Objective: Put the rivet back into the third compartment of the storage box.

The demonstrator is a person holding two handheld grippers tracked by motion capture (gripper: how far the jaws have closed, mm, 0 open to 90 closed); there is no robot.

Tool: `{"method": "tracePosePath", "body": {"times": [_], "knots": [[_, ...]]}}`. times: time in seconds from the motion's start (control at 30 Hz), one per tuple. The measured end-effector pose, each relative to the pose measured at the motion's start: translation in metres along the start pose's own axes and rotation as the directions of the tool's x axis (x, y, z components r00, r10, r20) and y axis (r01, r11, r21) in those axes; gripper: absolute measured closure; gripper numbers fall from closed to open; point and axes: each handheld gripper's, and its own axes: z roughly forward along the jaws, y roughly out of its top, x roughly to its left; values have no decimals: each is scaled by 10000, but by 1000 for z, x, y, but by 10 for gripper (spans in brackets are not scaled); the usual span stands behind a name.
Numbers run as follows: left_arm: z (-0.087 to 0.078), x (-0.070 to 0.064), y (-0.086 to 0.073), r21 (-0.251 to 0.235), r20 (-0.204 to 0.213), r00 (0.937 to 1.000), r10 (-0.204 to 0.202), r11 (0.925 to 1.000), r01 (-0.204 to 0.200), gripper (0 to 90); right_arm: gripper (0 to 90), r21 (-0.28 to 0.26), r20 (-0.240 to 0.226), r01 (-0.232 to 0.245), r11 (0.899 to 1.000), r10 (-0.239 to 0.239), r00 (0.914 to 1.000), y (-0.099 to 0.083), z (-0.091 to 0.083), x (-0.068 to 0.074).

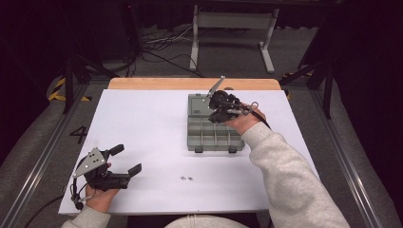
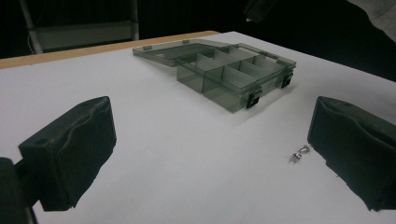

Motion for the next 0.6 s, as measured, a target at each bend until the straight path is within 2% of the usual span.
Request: {"method": "tracePosePath", "body": {"times": [0.1, 0.3, 0.6], "knots": [[0, 0, 0, -4, 6, 10000, 5, 10000, -5, 18, 827, 304, 178, -387, 9988, 382, 9991, -5, 9, -9], [0, 0, 0, -17, -16, 10000, -30, 10000, 30, 18, 826, 667, 216, -754, 9949, 741, 9970, -12, 22, -18], [0, 1, 0, 34, -6, 10000, -10, 10000, 10, 18, 824, 943, 223, -1257, 9876, 1241, 9920, -26, 42, -29]]}}
